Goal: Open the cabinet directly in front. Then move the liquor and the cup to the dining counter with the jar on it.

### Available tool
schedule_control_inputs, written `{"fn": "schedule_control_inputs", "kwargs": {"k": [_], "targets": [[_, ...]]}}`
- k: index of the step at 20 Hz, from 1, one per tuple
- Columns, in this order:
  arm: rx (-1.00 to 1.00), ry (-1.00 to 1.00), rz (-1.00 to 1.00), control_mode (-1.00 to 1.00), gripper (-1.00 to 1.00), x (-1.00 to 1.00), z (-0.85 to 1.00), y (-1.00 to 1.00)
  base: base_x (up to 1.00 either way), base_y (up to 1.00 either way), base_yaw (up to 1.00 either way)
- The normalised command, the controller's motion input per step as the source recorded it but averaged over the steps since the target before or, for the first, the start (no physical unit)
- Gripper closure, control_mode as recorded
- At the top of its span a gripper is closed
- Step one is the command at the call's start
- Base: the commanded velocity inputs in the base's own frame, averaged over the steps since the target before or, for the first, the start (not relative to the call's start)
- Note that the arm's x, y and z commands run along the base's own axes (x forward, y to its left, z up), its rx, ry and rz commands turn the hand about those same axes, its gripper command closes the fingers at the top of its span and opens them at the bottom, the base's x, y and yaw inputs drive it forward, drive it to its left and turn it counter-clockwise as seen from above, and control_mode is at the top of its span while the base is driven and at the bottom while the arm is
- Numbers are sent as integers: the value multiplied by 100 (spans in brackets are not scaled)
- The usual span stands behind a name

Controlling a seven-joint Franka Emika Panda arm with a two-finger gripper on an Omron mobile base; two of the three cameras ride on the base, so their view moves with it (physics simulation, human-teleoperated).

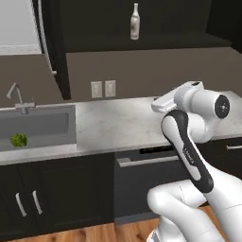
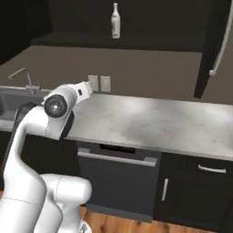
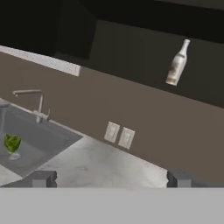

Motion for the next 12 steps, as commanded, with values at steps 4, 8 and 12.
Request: {"fn": "schedule_control_inputs", "kwargs": {"k": [4,8,12], "targets": [[0,0,0,100,-100,0,0,0,100,23,-22],[0,0,0,100,-100,0,0,0,98,18,-20],[0,0,0,100,-100,0,0,0,75,3,-23]]}}
